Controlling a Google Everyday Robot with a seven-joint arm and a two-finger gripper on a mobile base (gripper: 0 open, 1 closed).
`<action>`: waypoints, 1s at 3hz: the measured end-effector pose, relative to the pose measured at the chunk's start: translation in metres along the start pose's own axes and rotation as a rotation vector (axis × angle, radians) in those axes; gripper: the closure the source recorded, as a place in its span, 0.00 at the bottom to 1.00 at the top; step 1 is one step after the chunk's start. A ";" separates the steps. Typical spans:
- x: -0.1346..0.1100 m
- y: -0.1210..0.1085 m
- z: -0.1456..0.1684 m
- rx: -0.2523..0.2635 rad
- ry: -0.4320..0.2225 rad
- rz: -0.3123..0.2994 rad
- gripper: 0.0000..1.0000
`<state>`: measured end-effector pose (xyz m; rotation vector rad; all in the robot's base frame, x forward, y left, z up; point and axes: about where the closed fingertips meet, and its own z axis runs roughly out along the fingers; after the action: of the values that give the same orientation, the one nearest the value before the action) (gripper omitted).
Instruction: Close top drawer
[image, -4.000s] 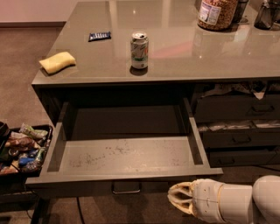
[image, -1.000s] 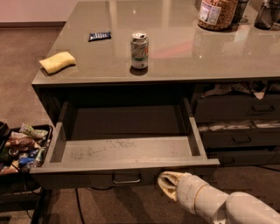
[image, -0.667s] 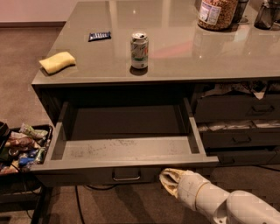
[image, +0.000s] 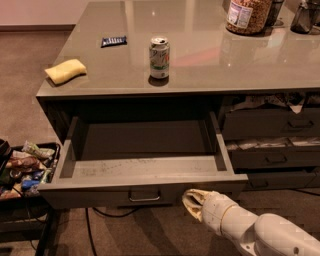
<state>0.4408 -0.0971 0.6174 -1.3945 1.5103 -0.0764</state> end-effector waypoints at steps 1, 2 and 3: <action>0.001 -0.008 0.008 0.034 -0.013 -0.003 1.00; 0.003 -0.029 0.021 0.086 -0.026 -0.020 1.00; 0.001 -0.048 0.032 0.118 -0.032 -0.043 1.00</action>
Offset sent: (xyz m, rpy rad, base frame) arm 0.0663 -0.0043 0.0170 0.0316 -0.1540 -0.0534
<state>0.4964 -0.0959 0.6328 -1.3274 1.4263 -0.1665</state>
